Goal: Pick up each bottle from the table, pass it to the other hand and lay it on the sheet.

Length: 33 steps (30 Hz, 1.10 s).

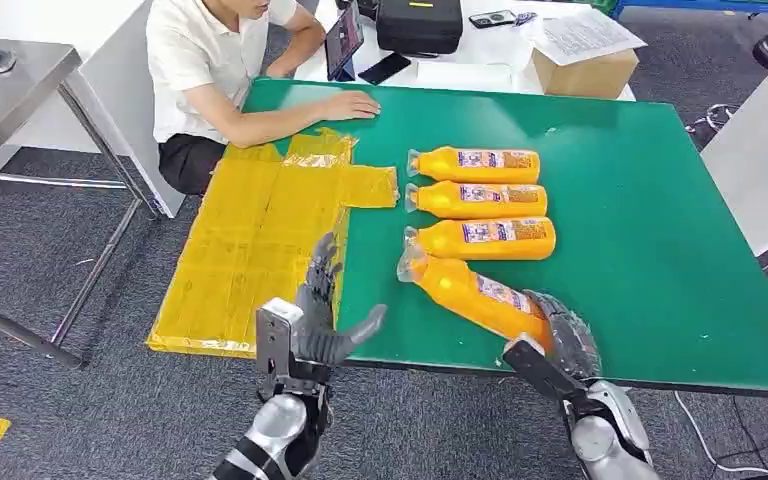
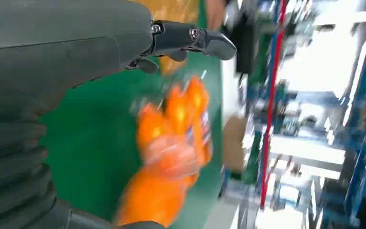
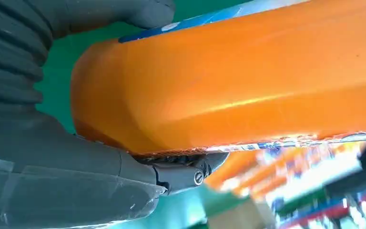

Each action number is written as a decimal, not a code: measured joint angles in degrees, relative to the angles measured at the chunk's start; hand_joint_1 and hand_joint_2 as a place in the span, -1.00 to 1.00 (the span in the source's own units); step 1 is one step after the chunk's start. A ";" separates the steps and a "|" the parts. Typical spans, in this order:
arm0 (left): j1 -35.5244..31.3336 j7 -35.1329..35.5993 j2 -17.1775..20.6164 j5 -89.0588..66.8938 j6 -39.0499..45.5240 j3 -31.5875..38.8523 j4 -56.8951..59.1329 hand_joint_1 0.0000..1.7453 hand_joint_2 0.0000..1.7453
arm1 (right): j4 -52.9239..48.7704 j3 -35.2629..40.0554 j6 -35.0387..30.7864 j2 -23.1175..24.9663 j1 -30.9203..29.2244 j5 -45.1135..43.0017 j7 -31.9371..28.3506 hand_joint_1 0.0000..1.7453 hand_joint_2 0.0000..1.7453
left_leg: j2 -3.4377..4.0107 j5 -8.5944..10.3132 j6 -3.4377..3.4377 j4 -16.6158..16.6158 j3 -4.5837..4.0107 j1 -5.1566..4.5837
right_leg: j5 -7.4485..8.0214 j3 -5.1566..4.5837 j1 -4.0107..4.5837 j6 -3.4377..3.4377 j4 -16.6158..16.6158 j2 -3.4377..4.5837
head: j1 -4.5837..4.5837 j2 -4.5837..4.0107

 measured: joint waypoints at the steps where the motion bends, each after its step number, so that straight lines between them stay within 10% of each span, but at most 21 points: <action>1: 1.00 0.54 0.52 1.47 -0.50 -0.87 -0.56 -1.00 1.00 | -1.02 -0.56 -0.82 0.33 0.67 -0.50 -0.50 1.00 1.00 | 0.01 0.00 0.00 0.00 -0.01 0.00 | -0.01 0.00 0.00 0.00 0.00 0.00 | 0.02 0.00; 15: 12.16 9.00 9.42 17.85 -9.46 -4.52 -13.03 -1.00 1.00 | -15.17 -2.01 -8.78 6.32 7.82 -4.26 -4.77 1.00 1.00 | -0.01 -0.01 -0.03 -0.04 -0.13 0.04 | -0.18 -0.11 0.00 0.07 0.01 -0.01 | 0.02 0.00; 33: 7.98 10.31 6.88 13.53 -13.14 -5.26 -13.46 -1.00 1.00 | -10.07 15.02 -3.80 11.65 1.68 -5.05 -5.21 1.00 1.00 | 0.00 0.00 -0.03 -0.04 -0.13 0.03 | -0.16 -0.13 0.00 0.07 0.04 -0.01 | 0.04 0.00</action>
